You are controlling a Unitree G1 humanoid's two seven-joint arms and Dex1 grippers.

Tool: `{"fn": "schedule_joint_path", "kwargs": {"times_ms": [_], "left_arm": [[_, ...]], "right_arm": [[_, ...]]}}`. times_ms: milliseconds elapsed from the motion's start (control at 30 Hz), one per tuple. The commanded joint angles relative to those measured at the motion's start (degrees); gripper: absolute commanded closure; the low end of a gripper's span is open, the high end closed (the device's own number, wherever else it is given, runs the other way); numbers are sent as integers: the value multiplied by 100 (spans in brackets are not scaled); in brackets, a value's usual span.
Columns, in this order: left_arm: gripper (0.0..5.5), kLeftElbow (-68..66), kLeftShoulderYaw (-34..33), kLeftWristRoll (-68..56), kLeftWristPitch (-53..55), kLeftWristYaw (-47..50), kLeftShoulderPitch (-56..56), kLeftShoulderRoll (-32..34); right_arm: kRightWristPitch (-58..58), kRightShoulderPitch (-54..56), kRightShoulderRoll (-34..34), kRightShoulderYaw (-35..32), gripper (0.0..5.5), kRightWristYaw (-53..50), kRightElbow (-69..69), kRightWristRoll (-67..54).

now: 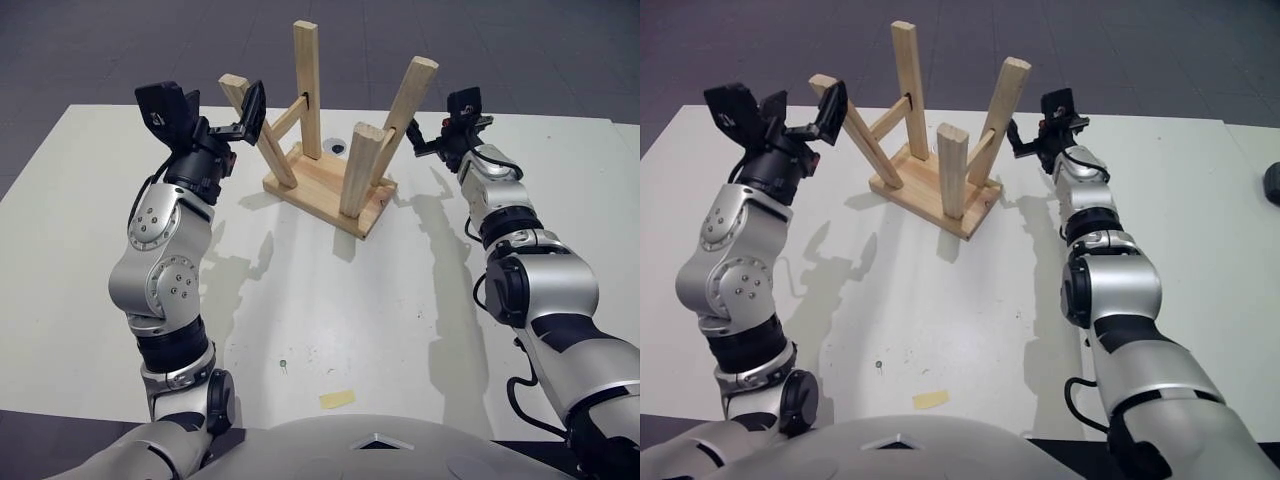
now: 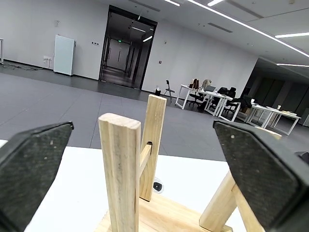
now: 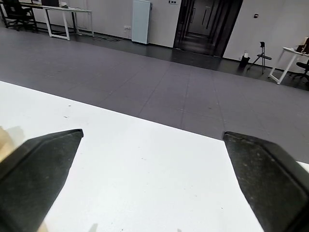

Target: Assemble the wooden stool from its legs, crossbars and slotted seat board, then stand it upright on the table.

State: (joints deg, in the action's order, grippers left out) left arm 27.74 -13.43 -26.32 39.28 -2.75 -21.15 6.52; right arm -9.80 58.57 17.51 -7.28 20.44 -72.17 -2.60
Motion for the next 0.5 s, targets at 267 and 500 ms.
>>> {"fn": "schedule_joint_path", "kwargs": {"times_ms": [267,500], "left_arm": [[10,-118,-234,425,549,32,328,1072],[10,-130,-14,660,1005,466,706,822]], "right_arm": [[-189,-1026,-71,350,14,2059,1396,-100],[1525,-2938,-133,548,14,1809,5029,-416]]}}
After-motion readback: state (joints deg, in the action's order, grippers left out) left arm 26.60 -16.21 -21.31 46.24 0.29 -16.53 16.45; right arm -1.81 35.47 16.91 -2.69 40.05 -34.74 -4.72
